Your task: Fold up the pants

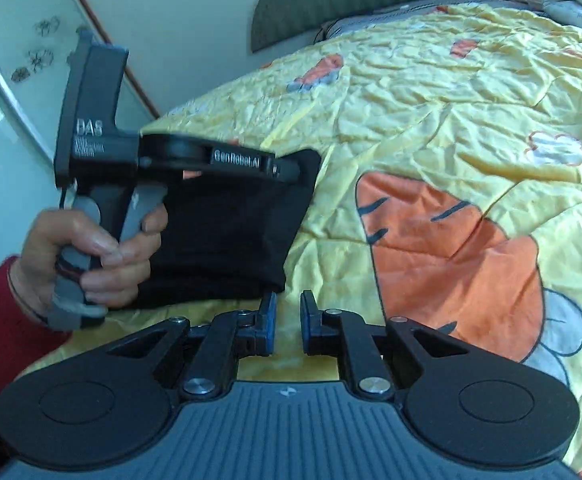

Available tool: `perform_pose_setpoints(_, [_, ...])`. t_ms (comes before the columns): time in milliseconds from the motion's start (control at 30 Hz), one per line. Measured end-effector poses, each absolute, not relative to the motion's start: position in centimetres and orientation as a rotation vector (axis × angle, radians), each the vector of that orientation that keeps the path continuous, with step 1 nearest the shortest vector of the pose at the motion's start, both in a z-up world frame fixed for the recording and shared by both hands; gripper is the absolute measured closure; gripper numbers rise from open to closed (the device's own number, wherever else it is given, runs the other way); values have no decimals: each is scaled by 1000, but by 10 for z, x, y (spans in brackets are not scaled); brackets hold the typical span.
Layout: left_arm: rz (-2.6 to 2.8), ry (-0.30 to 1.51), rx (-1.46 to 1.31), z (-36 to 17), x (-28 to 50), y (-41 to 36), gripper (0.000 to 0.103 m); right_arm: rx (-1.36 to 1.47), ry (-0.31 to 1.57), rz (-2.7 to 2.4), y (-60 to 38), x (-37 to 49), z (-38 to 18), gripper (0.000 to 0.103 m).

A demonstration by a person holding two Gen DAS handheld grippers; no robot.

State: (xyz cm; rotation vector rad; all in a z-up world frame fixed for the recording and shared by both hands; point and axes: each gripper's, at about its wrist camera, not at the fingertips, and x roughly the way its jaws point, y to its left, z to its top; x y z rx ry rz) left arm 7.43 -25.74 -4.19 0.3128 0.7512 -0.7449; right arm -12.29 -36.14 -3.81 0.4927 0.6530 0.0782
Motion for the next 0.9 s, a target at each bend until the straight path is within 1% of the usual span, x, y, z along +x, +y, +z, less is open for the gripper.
perform_pose_setpoints(67, [-742,737,315,-42,72,-259,60,547,560,74,-367,-122,-28,90])
perform_pose_setpoints(100, [-736,732,313,-43,71,-259,60,564,542,88,-368,-117,-27,89])
perform_pose_setpoints(133, [-731,727,308,-43,70,-259,60,576,540,99,-368,-110,-29,83])
perform_pose_setpoints(167, [-731,723,305,-44,70,-259,60,584,555,90,-368,-103,-34,76])
perform_pose_setpoints(233, [-728,715,316,-45,70,-260,59,590,677,89,-365,-91,-50,73])
perform_pose_setpoints(300, [-727,714,311,-47,70,-259,59,559,699,149,-356,-100,-57,73])
perform_pose_setpoints(367, [-730,707,307,-48,71,-259,59,537,728,172,-351,-114,-51,72])
perform_pose_setpoints(500, [-730,711,265,-47,70,-258,60,601,576,92,-362,-131,-30,71])
perform_pose_setpoints(533, [-724,713,251,-46,70,-257,60,564,543,59,-361,-128,-24,71])
perform_pose_setpoints(600, [-719,719,217,-43,71,-255,60,453,549,-13,-352,-109,-20,71])
perform_pose_setpoints(700, [-710,713,201,-38,71,-251,60,336,663,-37,-338,-83,-35,69])
perform_pose_setpoints(733, [-700,701,197,-35,70,-246,60,267,692,-63,-332,-82,-41,64])
perform_pose_setpoints(767, [-694,690,191,-32,69,-241,60,219,681,-83,-328,-88,-42,55])
perform_pose_setpoints(800, [-690,680,184,-29,69,-234,60,203,687,-107,-327,-93,-40,52])
perform_pose_setpoints(833, [-682,677,181,-26,68,-228,60,203,678,-133,-328,-99,-37,52])
perform_pose_setpoints(900, [-659,678,161,-21,68,-214,60,215,603,-149,-329,-107,-25,52])
